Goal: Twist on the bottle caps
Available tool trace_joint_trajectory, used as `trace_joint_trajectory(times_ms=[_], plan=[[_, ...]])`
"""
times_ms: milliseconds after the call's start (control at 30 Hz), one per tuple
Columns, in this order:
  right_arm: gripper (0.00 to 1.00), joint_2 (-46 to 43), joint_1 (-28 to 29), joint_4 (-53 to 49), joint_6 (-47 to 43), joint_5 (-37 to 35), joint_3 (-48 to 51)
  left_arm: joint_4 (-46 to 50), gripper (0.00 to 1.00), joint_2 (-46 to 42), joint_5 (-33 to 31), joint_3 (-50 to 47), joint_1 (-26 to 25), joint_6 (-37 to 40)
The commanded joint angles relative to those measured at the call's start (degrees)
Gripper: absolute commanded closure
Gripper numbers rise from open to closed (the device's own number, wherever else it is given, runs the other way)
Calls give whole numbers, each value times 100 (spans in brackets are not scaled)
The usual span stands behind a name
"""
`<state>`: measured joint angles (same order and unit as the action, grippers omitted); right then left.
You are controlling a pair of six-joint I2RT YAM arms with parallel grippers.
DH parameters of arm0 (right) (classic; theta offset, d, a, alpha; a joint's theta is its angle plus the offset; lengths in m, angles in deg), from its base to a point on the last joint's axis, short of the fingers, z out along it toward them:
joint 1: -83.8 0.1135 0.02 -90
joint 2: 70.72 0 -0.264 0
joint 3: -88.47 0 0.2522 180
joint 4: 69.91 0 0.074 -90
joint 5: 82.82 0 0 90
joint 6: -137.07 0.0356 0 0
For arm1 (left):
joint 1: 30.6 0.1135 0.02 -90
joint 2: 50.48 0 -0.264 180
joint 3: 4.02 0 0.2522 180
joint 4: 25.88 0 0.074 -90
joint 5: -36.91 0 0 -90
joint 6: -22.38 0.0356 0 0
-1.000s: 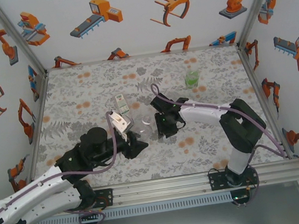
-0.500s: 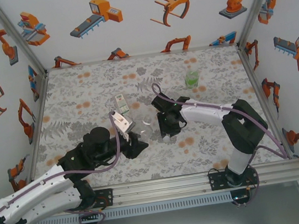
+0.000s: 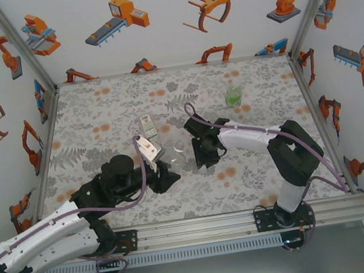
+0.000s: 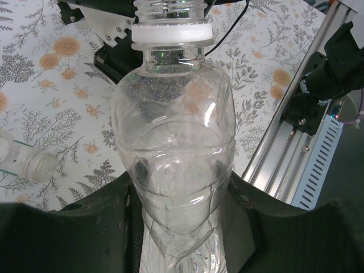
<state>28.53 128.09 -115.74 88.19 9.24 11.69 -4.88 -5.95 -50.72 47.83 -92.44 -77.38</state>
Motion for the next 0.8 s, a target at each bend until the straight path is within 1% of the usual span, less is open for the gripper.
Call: trace_joint_trajectory(times_ms=[0, 167, 300, 367, 767], plan=[[64, 74, -11, 48, -34, 31, -70, -159, 100, -76, -9, -64, 15, 10], [64, 77, -12, 6, -35, 14, -111, -155, 100, -97, -17, -81, 28, 8], [61, -42, -9, -140, -61, -96, -214, -170, 100, -100, -25, -82, 32, 13], [63, -103, -11, -141, -69, -85, -232, -177, 100, -102, -17, -95, 44, 18], [64, 58, -9, -64, -54, 61, -194, -181, 100, -101, 8, -102, 63, 9]])
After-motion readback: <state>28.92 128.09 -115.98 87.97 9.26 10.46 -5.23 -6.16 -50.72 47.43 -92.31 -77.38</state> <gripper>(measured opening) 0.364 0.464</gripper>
